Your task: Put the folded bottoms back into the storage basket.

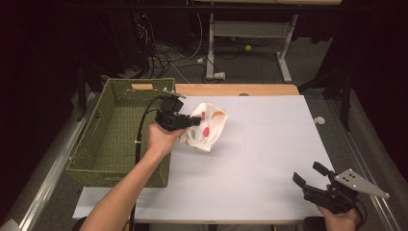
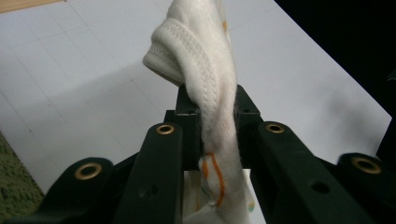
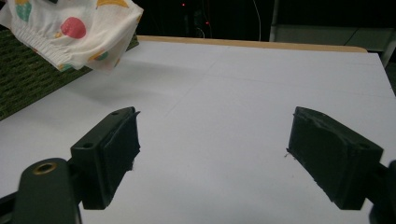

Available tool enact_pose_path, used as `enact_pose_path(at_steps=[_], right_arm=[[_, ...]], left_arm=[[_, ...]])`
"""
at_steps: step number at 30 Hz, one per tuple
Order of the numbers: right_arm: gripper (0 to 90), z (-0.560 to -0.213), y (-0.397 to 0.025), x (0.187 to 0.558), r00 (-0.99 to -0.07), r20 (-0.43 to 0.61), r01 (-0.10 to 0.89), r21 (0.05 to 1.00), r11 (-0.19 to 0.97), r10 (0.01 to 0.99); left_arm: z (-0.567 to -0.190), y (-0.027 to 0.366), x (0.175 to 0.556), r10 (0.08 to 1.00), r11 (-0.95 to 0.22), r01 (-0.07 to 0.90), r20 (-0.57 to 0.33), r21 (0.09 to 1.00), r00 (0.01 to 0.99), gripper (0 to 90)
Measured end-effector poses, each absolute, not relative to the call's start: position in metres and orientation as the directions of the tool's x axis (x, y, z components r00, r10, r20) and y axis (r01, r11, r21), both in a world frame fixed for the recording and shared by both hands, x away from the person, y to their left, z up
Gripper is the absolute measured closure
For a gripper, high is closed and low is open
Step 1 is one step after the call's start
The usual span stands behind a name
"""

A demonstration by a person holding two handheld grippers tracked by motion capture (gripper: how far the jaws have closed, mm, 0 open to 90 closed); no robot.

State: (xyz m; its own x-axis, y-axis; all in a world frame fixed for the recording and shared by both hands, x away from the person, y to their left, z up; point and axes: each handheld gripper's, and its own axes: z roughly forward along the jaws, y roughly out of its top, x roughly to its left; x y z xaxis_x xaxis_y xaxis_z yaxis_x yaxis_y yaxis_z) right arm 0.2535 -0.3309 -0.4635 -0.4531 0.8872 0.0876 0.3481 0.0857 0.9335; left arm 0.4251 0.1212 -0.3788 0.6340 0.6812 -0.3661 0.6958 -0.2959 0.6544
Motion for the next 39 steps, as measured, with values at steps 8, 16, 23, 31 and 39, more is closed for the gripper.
enact_pose_path(at_steps=[8, 16, 23, 31, 39], right_arm=[[16.9, -0.464, -0.331, 0.253, -0.453, 0.087, 0.348, 0.933, 0.087, 0.887], [16.9, -0.463, -0.330, 0.253, -0.452, 0.084, 0.346, 0.934, 0.088, 0.888], [16.9, -0.463, -0.330, 0.253, -0.452, 0.084, 0.346, 0.934, 0.088, 0.888], [16.9, -0.463, -0.330, 0.253, -0.451, 0.084, 0.347, 0.934, 0.088, 0.889], [16.9, -0.463, -0.330, 0.253, -0.451, 0.084, 0.348, 0.934, 0.088, 0.889]], left_arm=[[-0.375, 0.130, 0.420, 0.682, -0.293, 0.691, -0.362, 0.660, 0.635, 75.8], [-0.372, 0.143, 0.415, 0.684, -0.265, 0.692, -0.375, 0.671, 0.626, 75.7], [-0.369, 0.153, 0.411, 0.684, -0.251, 0.690, -0.380, 0.679, 0.622, 75.8], [-0.366, 0.163, 0.408, 0.688, -0.237, 0.690, -0.383, 0.684, 0.617, 75.8], [-0.363, 0.171, 0.405, 0.687, -0.224, 0.688, -0.388, 0.691, 0.614, 75.7]])
